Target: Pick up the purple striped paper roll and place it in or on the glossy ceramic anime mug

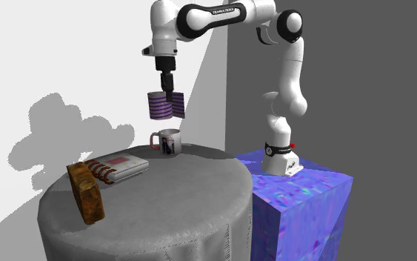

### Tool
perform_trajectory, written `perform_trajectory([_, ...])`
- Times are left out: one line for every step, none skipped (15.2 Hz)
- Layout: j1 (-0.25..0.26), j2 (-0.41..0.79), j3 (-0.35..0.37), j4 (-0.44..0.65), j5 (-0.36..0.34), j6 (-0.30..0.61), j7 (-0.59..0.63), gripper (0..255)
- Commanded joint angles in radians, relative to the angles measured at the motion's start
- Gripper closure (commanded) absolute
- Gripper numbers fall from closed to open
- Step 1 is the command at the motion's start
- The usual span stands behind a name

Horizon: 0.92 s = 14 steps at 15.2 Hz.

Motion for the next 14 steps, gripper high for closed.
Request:
perform_trajectory([-0.021,0.001,-0.026,0.013,-0.003,-0.01,-0.049,255])
perform_trajectory([-0.032,0.005,-0.04,0.021,-0.004,-0.014,-0.072,255])
perform_trajectory([-0.043,0.011,-0.053,0.031,-0.005,-0.017,-0.096,255])
perform_trajectory([-0.054,0.017,-0.066,0.043,-0.005,-0.021,-0.12,255])
perform_trajectory([-0.065,0.025,-0.079,0.055,-0.005,-0.026,-0.145,255])
perform_trajectory([-0.075,0.034,-0.092,0.068,-0.005,-0.03,-0.169,255])
perform_trajectory([-0.086,0.043,-0.104,0.082,-0.004,-0.034,-0.192,255])
perform_trajectory([-0.086,0.043,-0.104,0.069,-0.004,-0.021,-0.192,255])
perform_trajectory([-0.086,0.043,-0.104,0.056,-0.004,-0.008,-0.191,255])
perform_trajectory([-0.086,0.044,-0.105,0.044,-0.004,0.006,-0.191,255])
perform_trajectory([-0.086,0.045,-0.105,0.031,-0.004,0.019,-0.191,255])
perform_trajectory([-0.086,0.046,-0.105,0.019,-0.004,0.032,-0.191,255])
perform_trajectory([-0.087,0.047,-0.105,0.007,-0.004,0.046,-0.191,255])
perform_trajectory([-0.087,0.049,-0.105,-0.005,-0.004,0.059,-0.191,255])
